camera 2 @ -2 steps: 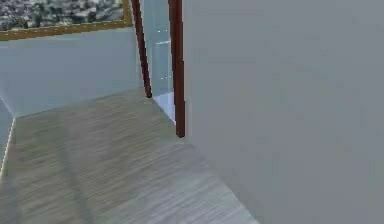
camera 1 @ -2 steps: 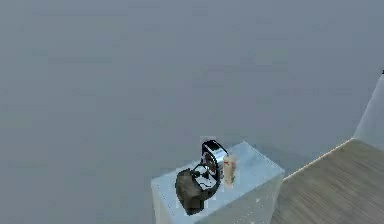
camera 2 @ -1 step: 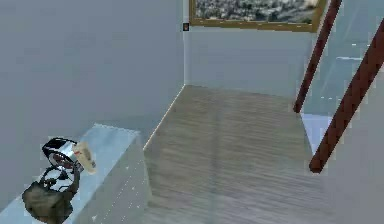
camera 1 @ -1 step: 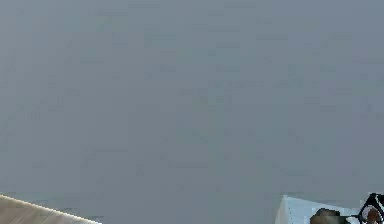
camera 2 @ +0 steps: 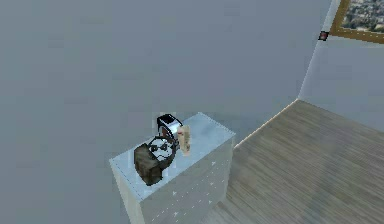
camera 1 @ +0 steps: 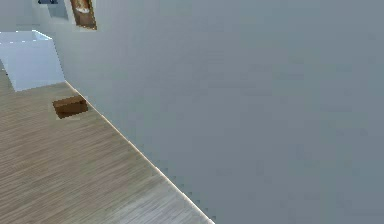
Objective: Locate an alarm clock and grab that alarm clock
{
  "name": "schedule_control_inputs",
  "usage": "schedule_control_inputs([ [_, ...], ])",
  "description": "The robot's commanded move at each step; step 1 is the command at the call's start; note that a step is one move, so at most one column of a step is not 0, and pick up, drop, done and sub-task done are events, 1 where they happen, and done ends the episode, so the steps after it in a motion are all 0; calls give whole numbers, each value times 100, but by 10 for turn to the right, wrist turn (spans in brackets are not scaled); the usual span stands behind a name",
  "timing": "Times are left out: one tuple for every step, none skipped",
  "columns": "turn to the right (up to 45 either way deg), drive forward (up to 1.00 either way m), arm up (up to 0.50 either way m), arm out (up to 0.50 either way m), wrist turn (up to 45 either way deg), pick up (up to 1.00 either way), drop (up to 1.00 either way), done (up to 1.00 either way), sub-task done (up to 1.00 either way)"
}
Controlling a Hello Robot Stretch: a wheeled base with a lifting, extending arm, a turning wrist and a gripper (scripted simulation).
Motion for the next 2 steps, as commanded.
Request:
schedule_control_inputs([
  [0, 0, 50, 0, 0, 0, 0, 0, 0],
  [0, 0, 28, 0, 0, 0, 0, 0, 0],
])
